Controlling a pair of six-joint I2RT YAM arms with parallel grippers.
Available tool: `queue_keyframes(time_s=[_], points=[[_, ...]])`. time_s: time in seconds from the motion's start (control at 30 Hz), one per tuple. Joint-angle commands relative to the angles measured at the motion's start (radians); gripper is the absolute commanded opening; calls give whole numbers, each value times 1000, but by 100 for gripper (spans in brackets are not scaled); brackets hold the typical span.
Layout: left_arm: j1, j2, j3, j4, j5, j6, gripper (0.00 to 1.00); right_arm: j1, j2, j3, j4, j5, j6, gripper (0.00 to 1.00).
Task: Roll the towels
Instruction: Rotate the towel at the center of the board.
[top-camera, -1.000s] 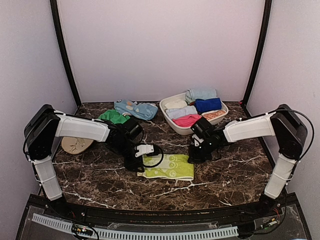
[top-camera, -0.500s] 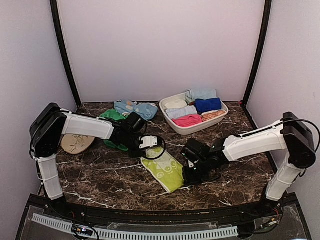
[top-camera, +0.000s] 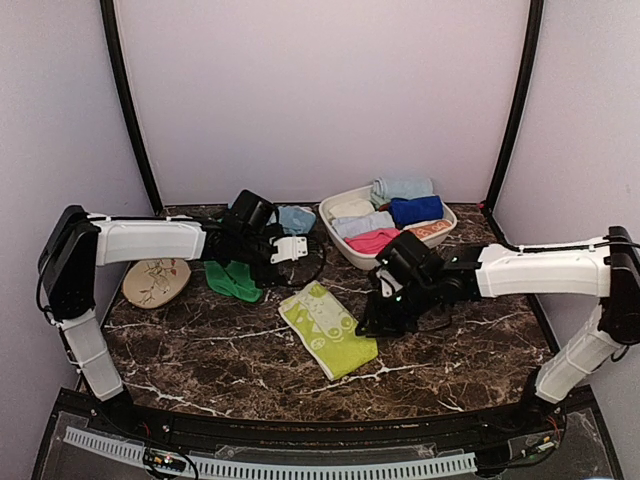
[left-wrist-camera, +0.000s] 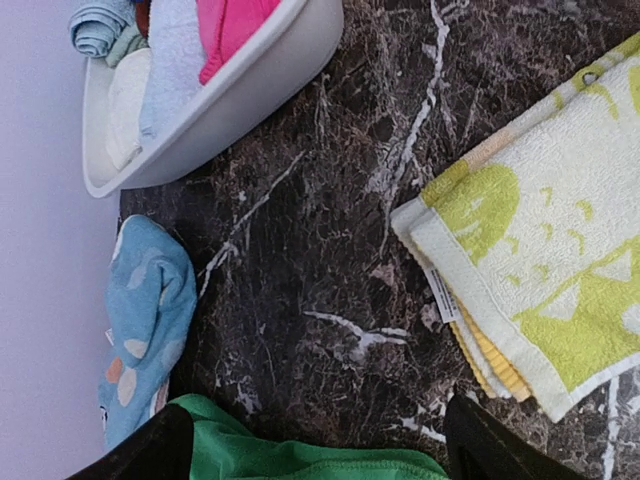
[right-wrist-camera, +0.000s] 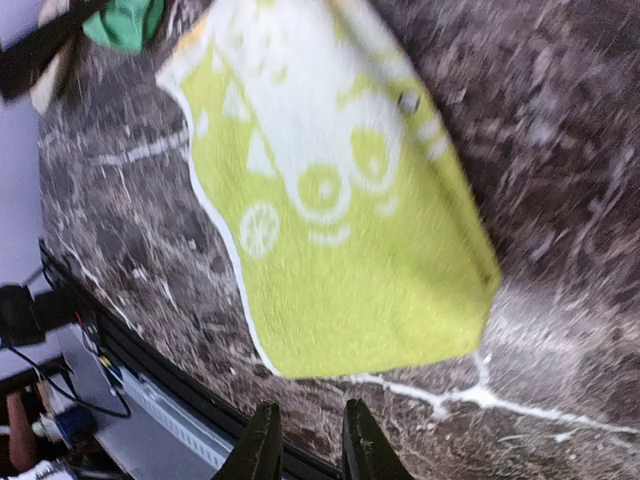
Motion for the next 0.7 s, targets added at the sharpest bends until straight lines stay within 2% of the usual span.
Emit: queue_keyframes(time_s=[0.0,0.1,0.3,0.53,0.67], points=[[3,-129,31,-171,157,-82,89,-134,-9,30,-64,-1,-100,22],[-24,-155,-34,-207,246,-189,87,-176,38,21,-100,41,-153,21],[-73,-126,-169,-88,264,-318,84,-169,162,3,-94,50,-184,18],[-70,-31,-148,-27,214,-391,81,-76,252,28,-84,36,-165,17],[-51,28,-129,35,86,-384,80,-3,269,48,-70,22,-129,17]])
